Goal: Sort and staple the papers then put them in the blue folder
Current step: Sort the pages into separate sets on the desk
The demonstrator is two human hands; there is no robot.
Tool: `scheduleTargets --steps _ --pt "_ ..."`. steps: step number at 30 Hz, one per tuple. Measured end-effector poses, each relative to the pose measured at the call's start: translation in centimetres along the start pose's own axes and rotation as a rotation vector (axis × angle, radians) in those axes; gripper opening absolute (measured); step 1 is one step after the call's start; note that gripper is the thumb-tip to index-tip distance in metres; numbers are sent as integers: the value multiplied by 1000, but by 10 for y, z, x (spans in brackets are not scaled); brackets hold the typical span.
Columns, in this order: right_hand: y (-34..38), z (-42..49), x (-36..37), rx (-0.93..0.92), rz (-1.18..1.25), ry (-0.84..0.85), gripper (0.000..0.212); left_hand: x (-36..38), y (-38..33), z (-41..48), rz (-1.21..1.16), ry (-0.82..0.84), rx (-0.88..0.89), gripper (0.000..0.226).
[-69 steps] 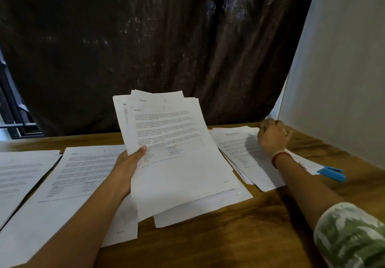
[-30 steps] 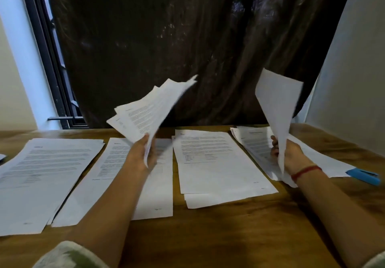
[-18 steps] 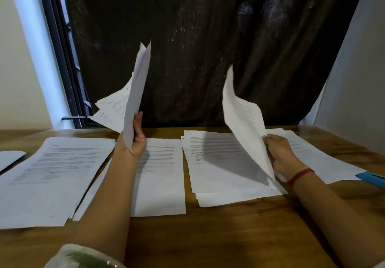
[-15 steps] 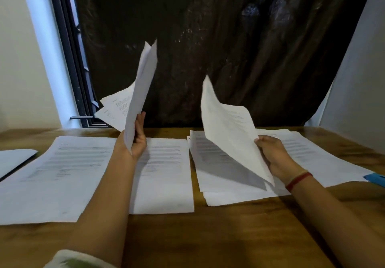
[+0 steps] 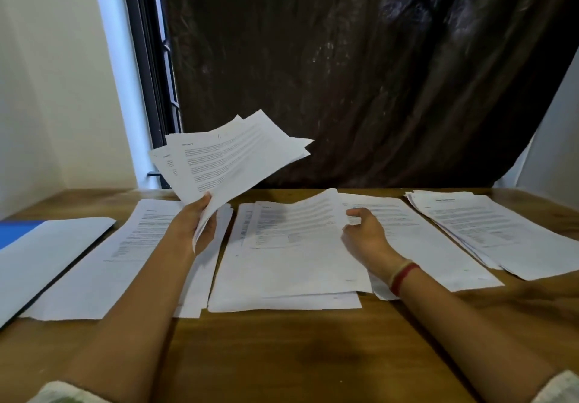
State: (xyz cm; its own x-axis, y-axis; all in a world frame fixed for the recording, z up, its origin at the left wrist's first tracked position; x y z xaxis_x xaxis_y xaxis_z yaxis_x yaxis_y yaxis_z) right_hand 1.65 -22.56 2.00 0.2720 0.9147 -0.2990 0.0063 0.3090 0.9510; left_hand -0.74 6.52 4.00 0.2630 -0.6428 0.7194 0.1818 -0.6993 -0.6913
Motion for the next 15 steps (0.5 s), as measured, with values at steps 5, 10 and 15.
scheduleTargets --steps 5,10,15 --pt "7 -5 -3 -183 -198 -50 38 2 7 -1 64 -15 -20 30" --pt "8 -11 2 -216 -318 6 42 -6 9 7 160 -52 2 22" --pt "6 -15 9 -330 -426 -6 43 -9 7 9 230 -34 10 19"
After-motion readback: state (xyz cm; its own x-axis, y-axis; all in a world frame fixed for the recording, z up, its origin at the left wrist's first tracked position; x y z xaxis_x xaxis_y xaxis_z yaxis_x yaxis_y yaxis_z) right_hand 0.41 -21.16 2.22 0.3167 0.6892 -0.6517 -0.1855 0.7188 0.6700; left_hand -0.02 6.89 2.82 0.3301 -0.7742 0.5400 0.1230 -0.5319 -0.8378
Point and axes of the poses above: each hand's wrist, its own z-axis towards the middle knuckle, its own x-axis out of the palm, y = z × x, the point moved 1 cm from there along z, towards the middle knuckle, and after that the axes turned 8 degrees about -y, right-handed, at the moved point
